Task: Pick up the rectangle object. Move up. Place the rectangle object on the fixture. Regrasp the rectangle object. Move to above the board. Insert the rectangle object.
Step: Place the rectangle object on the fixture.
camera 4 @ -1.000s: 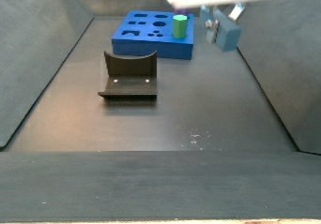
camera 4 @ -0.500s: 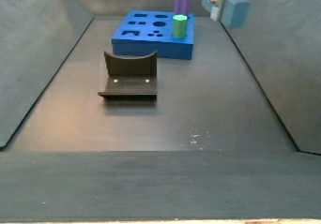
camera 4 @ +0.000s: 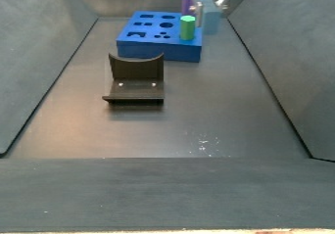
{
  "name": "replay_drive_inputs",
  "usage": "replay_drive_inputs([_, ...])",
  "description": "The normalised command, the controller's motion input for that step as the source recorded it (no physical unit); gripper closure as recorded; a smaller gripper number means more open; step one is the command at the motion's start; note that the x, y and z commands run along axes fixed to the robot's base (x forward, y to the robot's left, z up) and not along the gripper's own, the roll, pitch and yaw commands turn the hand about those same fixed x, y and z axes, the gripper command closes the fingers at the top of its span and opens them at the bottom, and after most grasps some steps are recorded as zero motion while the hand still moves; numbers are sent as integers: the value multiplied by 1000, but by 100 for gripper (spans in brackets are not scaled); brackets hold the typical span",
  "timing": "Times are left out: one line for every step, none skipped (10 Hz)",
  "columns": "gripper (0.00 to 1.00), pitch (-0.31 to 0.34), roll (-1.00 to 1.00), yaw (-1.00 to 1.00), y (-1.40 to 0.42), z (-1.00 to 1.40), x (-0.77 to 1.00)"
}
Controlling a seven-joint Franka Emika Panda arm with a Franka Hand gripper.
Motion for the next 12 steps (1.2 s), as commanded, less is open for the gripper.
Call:
replay_drive_inputs([100,72,91,-124,-229,-197,1000])
replay_drive_inputs([100,66,88,-61,-192,-174,1000])
replay_drive_inputs([100,64,90,-38,-173,-160,1000])
replay_drive_inputs([100,73,93,-1,-129,-128,1000])
replay_drive_inputs([100,78,95,9,-110,-112,1000])
replay_drive_inputs([100,102,100,18,-60,-61,812])
replay_drive_inputs([100,117,102,20,-47,-48,737])
replay_drive_inputs([100,150,104,24,-30,-29,593])
replay_drive_inputs([100,21,-1000,53,1000,634,903])
replay_drive_inputs([100,42,-1000,43,1000,632,793])
replay_drive_inputs([100,54,-1000,30,1000,601,787])
replay_drive_inputs([100,71,-1000,17,927,428,709])
